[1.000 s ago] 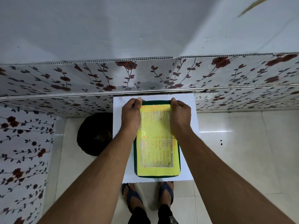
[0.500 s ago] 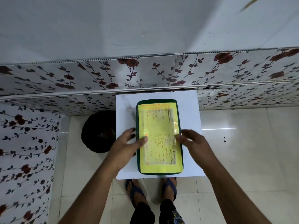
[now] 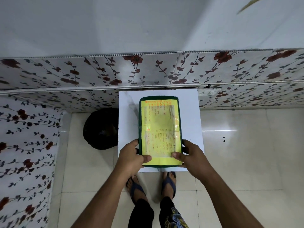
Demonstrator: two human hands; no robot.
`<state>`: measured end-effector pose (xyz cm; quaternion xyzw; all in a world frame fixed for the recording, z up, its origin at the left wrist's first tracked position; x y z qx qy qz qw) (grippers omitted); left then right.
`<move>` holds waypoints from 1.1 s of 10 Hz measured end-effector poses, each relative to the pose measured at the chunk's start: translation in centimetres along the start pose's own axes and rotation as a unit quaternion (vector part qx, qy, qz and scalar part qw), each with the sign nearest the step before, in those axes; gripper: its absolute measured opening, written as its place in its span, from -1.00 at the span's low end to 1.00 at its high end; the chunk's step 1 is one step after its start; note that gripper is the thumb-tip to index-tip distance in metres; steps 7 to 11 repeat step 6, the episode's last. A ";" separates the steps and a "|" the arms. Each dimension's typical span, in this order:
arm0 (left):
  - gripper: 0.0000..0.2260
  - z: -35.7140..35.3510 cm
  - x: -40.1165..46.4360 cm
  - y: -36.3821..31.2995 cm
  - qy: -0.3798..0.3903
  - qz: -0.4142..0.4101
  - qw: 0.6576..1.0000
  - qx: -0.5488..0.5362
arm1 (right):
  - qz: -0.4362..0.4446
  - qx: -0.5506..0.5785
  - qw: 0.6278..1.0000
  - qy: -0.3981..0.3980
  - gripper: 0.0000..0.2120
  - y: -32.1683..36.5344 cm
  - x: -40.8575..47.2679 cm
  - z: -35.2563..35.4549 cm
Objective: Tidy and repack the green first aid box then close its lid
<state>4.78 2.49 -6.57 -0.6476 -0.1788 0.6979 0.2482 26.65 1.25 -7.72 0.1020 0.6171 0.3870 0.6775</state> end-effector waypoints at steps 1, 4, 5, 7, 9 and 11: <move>-0.47 0.0 -0.1 -0.5 0.021 0.003 1.000 0.002 | 0.006 -0.004 1.000 0.000 -0.62 0.6 -0.3 0.1; -0.46 -0.7 -0.2 -1.6 0.030 0.008 0.999 -0.027 | 0.011 -0.064 0.998 0.004 -0.65 2.0 -0.1 0.8; -0.44 -0.5 0.0 -1.5 0.034 0.017 0.998 -0.042 | 0.002 -0.072 0.997 0.012 -0.54 2.2 0.1 1.0; -0.38 -0.3 -0.6 -1.2 0.015 0.003 1.000 -0.019 | 0.008 -0.132 0.991 -0.007 -0.49 2.5 -0.8 0.9; -0.38 -0.3 -0.6 -1.2 0.015 0.003 1.000 -0.019 | 0.008 -0.132 0.991 -0.007 -0.49 2.5 -0.8 0.9; -0.38 -0.3 -0.6 -1.2 0.015 0.003 1.000 -0.019 | 0.008 -0.132 0.991 -0.007 -0.49 2.5 -0.8 0.9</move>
Point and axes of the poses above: each hand's wrist, its own x-axis towards the middle knuckle, its own z-axis out of the back of the hand, y = z × x, the point moved 2 cm from there along x, towards the middle knuckle, and after that the axes turned 13 degrees about -x, right-handed, at the moved point
